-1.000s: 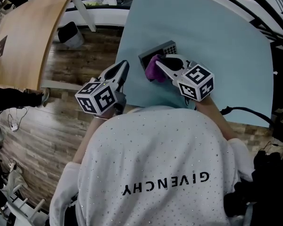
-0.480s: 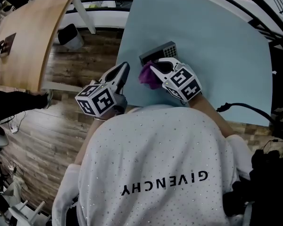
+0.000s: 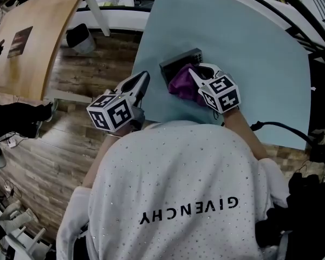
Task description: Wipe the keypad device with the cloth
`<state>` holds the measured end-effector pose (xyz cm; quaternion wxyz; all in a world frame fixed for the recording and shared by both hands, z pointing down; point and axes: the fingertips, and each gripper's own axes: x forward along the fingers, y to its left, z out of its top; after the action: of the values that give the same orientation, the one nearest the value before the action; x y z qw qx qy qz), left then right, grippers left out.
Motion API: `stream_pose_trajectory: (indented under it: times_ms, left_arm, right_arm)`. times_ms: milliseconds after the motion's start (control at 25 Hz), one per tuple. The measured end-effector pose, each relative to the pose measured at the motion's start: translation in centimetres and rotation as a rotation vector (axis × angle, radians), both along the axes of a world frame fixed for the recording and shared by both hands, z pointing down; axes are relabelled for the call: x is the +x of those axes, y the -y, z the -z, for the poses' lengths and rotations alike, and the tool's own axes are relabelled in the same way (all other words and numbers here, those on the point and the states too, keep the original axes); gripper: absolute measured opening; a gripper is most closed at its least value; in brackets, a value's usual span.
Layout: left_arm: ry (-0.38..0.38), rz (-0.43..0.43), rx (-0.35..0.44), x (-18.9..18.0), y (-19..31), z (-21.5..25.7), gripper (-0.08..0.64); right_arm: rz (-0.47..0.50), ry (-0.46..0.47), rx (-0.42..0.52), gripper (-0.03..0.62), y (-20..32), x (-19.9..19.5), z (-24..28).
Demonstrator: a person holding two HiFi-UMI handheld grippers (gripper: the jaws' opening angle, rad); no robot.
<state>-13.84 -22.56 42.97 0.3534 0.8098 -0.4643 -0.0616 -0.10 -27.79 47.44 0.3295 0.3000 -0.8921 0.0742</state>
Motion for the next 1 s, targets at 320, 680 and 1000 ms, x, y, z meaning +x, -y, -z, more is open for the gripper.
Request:
stream_pose_trajectory:
  times_ms: [320, 680, 1000]
  left_arm:
    - [0.018, 0.008, -0.001, 0.2, -0.1, 0.1, 0.0]
    - [0.022, 0.028, 0.009, -0.1, -0.3, 0.8, 0.0]
    - [0.026, 0.029, 0.015, -0.2, -0.6, 1.0, 0.001]
  right_arm:
    - [-0.101, 0.015, 0.012, 0.051, 2.5, 3.4, -0.2]
    - [-0.276, 0.056, -0.036, 0.049, 4.1, 6.9, -0.8]
    - [0.035, 0.292, -0.155, 0.046, -1.6, -2.7, 2.7]
